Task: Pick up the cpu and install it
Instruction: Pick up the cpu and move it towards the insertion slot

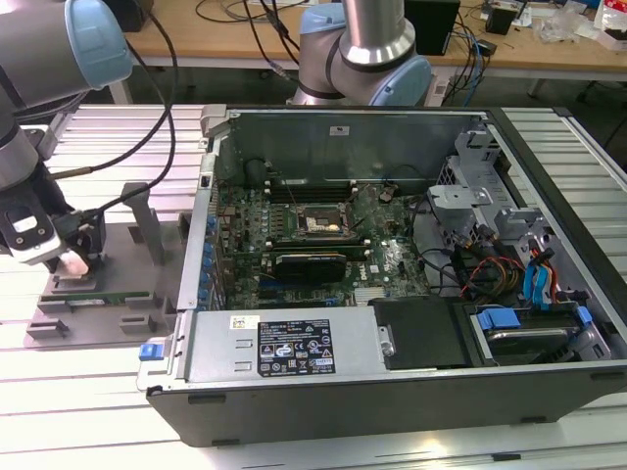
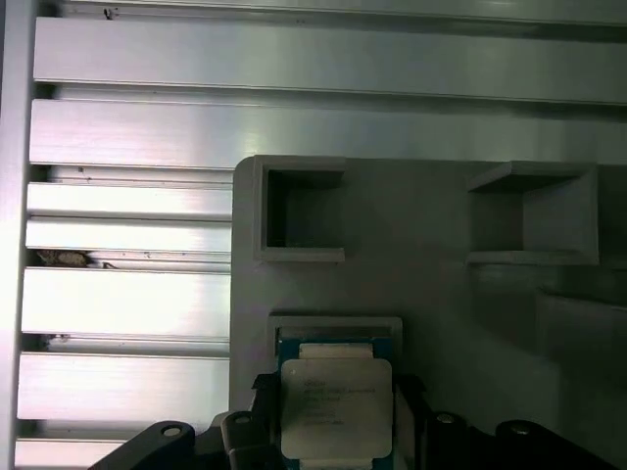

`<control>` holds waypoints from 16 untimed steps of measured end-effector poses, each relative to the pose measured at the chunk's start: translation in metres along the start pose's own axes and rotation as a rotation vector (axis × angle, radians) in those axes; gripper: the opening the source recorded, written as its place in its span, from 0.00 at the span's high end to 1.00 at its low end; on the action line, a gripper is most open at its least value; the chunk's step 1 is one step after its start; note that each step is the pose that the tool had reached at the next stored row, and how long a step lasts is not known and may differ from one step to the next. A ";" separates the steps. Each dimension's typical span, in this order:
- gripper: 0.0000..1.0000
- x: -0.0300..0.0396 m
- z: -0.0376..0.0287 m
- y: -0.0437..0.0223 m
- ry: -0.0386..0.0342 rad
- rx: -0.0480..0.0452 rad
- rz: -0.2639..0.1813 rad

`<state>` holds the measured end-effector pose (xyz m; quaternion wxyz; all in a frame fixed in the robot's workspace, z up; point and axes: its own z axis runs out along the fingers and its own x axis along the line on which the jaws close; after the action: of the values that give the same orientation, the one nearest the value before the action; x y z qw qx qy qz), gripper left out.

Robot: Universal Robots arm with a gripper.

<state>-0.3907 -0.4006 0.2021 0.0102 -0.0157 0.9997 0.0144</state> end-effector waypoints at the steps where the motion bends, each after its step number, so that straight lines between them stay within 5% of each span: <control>1: 0.45 0.0000 -0.0012 0.0000 0.0001 0.0000 0.000; 16: 0.45 -0.0003 -0.0143 0.0004 0.0000 0.0000 0.000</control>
<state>-0.3907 -0.4006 0.2164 0.0102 -0.0157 0.9997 0.0144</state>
